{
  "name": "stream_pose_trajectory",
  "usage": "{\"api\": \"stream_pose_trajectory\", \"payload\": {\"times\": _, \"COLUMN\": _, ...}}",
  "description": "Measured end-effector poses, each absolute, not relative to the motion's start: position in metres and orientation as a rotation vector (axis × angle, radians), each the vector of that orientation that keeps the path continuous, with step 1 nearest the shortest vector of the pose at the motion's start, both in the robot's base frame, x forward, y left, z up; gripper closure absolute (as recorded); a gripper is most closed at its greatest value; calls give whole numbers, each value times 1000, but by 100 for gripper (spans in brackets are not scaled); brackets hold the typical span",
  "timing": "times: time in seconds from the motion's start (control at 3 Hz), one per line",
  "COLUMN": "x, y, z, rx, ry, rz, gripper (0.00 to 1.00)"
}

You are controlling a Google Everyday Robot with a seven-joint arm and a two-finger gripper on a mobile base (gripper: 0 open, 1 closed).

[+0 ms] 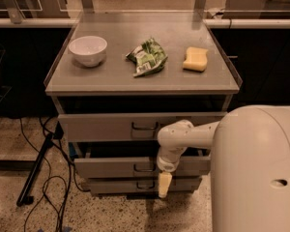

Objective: Open middle drawer

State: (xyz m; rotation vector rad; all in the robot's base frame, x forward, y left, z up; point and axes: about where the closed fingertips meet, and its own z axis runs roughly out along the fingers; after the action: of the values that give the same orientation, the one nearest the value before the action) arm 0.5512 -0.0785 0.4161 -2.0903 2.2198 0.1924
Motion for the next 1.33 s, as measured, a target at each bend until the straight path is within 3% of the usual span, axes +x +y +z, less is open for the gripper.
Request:
{"api": "stream_pose_trajectory", "payload": {"times": 1.0, "x": 523, "y": -84, "z": 404, "rx": -2102, "ry": 2267, "rz": 263, "gripper": 0}}
{"api": "stream_pose_trajectory", "payload": {"times": 1.33, "x": 481, "y": -104, "z": 408, "rx": -2074, "ry": 2318, "rz": 325, "gripper": 0}}
